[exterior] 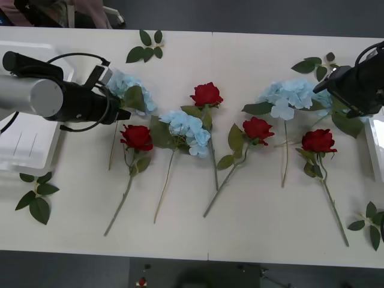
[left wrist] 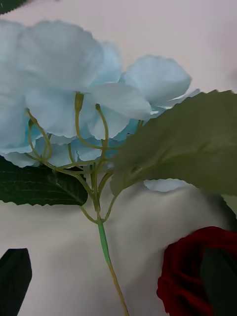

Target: Put the red flowers into the right box and the blue flowers into the left box

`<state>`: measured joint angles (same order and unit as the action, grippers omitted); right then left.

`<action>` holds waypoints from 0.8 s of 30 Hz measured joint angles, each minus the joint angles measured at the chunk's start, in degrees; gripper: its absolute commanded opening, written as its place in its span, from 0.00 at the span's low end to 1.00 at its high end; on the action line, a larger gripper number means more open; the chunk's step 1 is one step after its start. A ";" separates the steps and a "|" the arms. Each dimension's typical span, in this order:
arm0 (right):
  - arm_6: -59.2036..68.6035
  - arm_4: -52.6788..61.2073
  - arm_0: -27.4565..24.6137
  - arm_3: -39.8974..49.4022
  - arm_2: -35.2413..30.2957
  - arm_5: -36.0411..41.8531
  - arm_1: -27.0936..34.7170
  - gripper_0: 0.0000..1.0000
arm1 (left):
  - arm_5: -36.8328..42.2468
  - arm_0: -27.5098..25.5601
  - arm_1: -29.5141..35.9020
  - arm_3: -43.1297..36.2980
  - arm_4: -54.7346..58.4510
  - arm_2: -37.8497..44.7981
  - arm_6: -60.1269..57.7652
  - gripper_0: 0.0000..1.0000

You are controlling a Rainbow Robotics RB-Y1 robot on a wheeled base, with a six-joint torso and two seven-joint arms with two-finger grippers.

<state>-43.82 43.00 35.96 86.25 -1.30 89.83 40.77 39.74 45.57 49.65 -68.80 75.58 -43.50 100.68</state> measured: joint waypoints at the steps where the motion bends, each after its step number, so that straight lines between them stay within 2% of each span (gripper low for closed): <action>1: -0.01 -0.78 0.00 -0.19 0.00 -0.49 -0.01 1.00 | 0.00 0.60 -0.59 1.16 -0.08 -0.52 0.00 1.00; 10: -0.12 -3.06 0.00 -5.81 -0.07 -6.89 -0.02 1.00 | 0.00 6.93 -5.80 12.14 -1.53 -8.40 0.00 1.00; 15: -0.60 -4.18 0.00 -9.43 -0.07 -9.32 -0.15 1.00 | 0.00 9.18 -9.94 17.60 -2.60 -9.46 0.00 1.00; 16: -1.12 -4.50 0.00 -9.95 -0.06 -9.84 -0.26 1.00 | 0.00 9.46 -10.75 18.44 -2.91 -9.46 0.00 0.92; 17: -2.20 -4.74 0.00 -10.50 -0.02 -10.49 -0.40 1.00 | 0.00 9.84 -11.42 19.21 -3.20 -9.46 0.00 0.77; 18: -2.97 -4.95 0.00 -11.04 0.08 -11.26 -0.58 1.00 | 0.00 10.26 -11.88 19.95 -3.40 -9.46 0.00 0.67; 19: -3.63 -5.20 0.00 -11.61 0.33 -12.03 -0.76 1.00 | 0.00 10.69 -12.32 20.73 -3.42 -9.51 0.00 0.43; 20: -3.87 -5.50 0.00 -12.21 0.71 -12.70 -0.86 1.00 | 0.00 11.07 -12.73 21.45 -3.42 -9.69 0.00 0.24; 22: -3.87 -5.80 0.00 -13.33 1.92 -13.80 -0.88 1.00 | -0.01 11.83 -13.12 22.27 -3.42 -10.61 0.00 0.05; 23: -3.87 -5.94 0.00 -13.87 2.67 -14.42 -0.88 1.00 | -0.01 12.16 -13.12 22.40 -3.42 -11.26 0.00 0.00; 24: -3.87 -6.17 0.00 -14.36 3.48 -14.94 -0.88 1.00 | -0.01 12.40 -13.12 22.42 -3.42 -11.90 0.00 0.00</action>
<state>-47.69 36.84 35.96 71.89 2.17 74.89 39.90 39.74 57.97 36.53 -46.39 72.17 -55.40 100.68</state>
